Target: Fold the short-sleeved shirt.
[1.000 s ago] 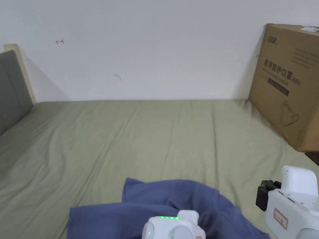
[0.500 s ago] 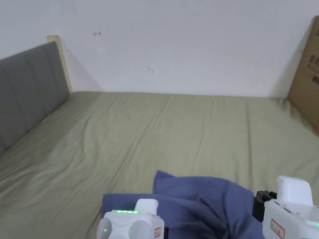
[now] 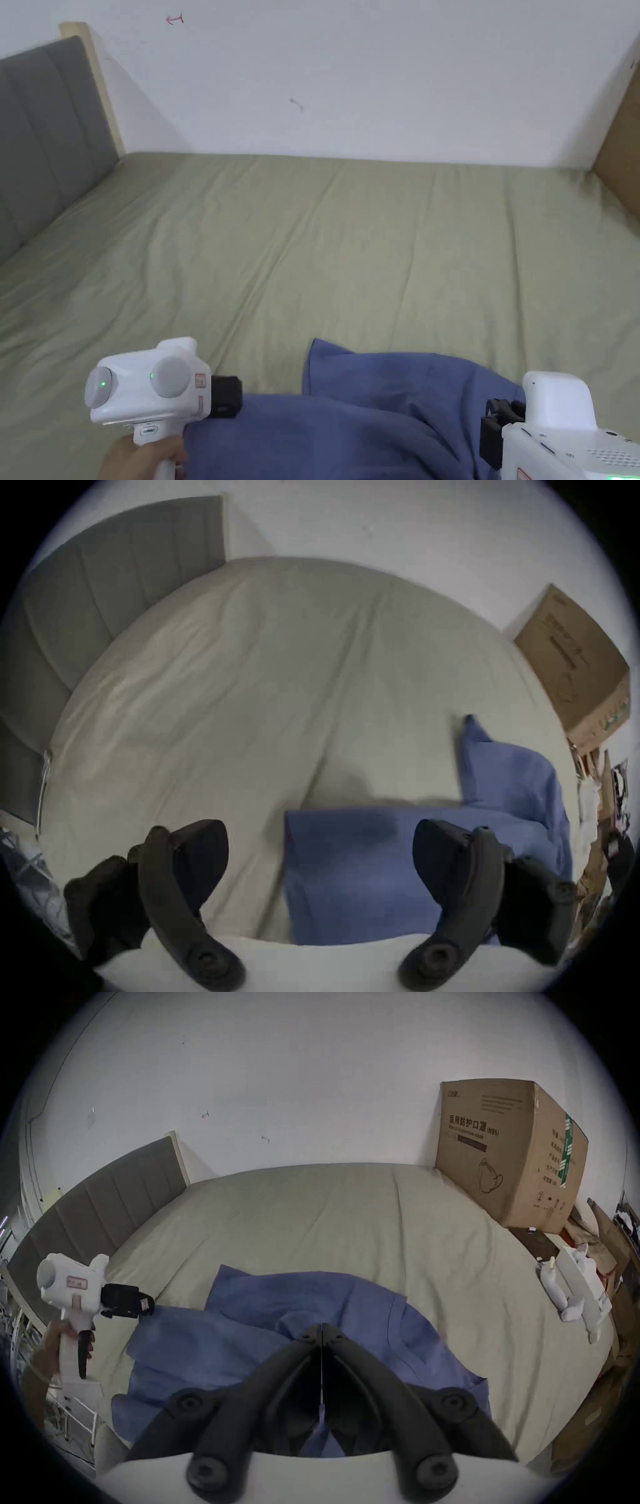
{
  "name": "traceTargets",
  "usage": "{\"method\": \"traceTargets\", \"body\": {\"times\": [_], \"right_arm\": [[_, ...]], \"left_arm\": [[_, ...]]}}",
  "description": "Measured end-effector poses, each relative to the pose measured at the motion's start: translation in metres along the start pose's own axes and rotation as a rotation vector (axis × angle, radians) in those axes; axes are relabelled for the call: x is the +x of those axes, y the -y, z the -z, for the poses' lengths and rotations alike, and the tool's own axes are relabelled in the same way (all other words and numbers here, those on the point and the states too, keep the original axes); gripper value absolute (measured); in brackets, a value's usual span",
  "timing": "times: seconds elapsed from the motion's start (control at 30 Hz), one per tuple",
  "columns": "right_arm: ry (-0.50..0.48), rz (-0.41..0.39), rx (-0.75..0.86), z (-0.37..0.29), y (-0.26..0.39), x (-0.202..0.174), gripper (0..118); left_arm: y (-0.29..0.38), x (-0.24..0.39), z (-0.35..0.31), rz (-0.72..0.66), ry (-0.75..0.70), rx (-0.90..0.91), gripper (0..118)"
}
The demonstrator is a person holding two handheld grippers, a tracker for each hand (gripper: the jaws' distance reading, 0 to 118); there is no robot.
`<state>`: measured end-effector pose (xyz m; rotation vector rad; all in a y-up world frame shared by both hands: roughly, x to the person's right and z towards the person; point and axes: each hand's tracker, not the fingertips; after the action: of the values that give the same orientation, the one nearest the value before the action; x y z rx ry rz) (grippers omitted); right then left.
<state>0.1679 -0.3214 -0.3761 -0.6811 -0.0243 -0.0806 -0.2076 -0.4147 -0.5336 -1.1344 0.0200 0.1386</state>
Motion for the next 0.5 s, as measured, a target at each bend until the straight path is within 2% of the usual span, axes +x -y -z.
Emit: {"method": "traceTargets", "body": {"times": [0.03,0.07,0.1,0.13,0.17,0.2,0.23,0.37,0.43,0.47,0.5], "right_arm": [[0.000,0.005,-0.004,0.002,0.001,0.002,0],[-0.001,0.010,-0.008,0.004,0.002,0.003,0],[-0.001,0.016,-0.014,0.007,0.003,0.004,0],[0.000,0.018,-0.018,0.009,0.004,0.005,0],[0.002,0.018,-0.026,0.010,0.005,0.006,0],[0.002,0.017,-0.034,0.013,0.006,0.007,0],[0.002,0.013,-0.041,0.014,0.006,0.008,0],[-0.007,-0.001,-0.047,0.018,-0.002,0.015,0],[-0.055,0.008,-0.047,0.027,-0.019,0.022,4],[-0.073,0.005,-0.059,0.034,-0.030,0.024,15],[-0.084,-0.003,-0.074,0.046,-0.043,0.025,38]], "left_arm": [[0.003,0.001,0.014,0.028,0.009,-0.031,90],[0.008,0.006,0.018,0.062,-0.077,-0.043,82],[0.010,0.016,0.011,0.080,-0.058,0.034,81],[0.010,0.020,0.005,0.102,-0.081,0.038,76],[0.011,0.023,-0.002,0.104,-0.073,0.068,51],[0.012,0.026,-0.009,0.133,-0.082,0.090,21],[0.010,0.029,-0.017,0.168,-0.095,0.108,2],[0.011,0.032,-0.035,0.175,-0.048,0.114,2],[0.011,0.030,-0.044,0.157,-0.026,0.131,2],[0.011,0.029,-0.049,0.148,-0.019,0.134,2],[0.008,0.027,-0.049,0.145,-0.014,0.142,2]]}}
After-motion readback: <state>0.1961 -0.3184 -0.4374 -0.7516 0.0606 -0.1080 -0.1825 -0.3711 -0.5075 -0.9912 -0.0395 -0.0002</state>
